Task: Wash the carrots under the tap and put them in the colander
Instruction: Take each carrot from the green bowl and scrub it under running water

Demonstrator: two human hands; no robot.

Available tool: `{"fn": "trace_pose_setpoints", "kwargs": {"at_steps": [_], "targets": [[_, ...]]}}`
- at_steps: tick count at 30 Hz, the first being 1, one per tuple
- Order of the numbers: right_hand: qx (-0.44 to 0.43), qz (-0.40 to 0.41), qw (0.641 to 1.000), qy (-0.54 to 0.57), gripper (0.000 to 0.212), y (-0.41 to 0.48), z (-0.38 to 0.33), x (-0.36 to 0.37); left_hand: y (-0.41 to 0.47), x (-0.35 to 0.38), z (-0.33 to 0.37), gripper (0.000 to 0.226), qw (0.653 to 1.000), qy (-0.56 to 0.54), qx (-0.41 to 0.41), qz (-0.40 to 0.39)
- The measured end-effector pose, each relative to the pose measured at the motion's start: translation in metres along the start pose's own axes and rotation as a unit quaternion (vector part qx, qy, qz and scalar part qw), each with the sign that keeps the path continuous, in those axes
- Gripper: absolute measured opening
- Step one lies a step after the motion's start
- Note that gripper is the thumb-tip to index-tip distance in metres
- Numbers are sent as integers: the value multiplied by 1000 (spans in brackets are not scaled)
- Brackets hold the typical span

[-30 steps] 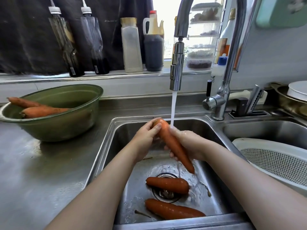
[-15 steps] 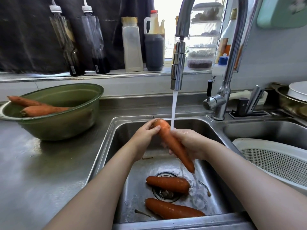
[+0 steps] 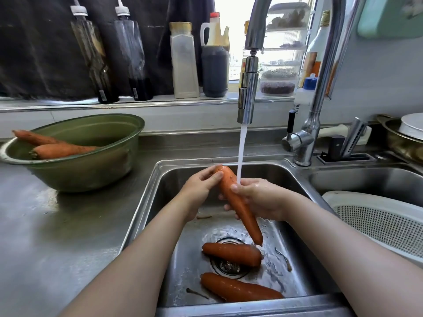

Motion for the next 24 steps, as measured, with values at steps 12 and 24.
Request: {"fn": "trace_pose_setpoints", "kwargs": {"at_steps": [12,24], "targets": [[21,32,999,6,42,3,3,-7,0,4,1,40,1000,6,6,-11],[23,104,994,-25,61,4,2,-7,1,7,-4,29,1000,-1,8,-23]]}}
Point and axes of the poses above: each hand's wrist, its own y-axis towards the middle knuckle, its own x-axis out of the palm, z = x × y, the point moved 7 cm from there along y, towards the middle knuckle, and after that the axes turned 10 degrees about x, right-handed, at the moved point
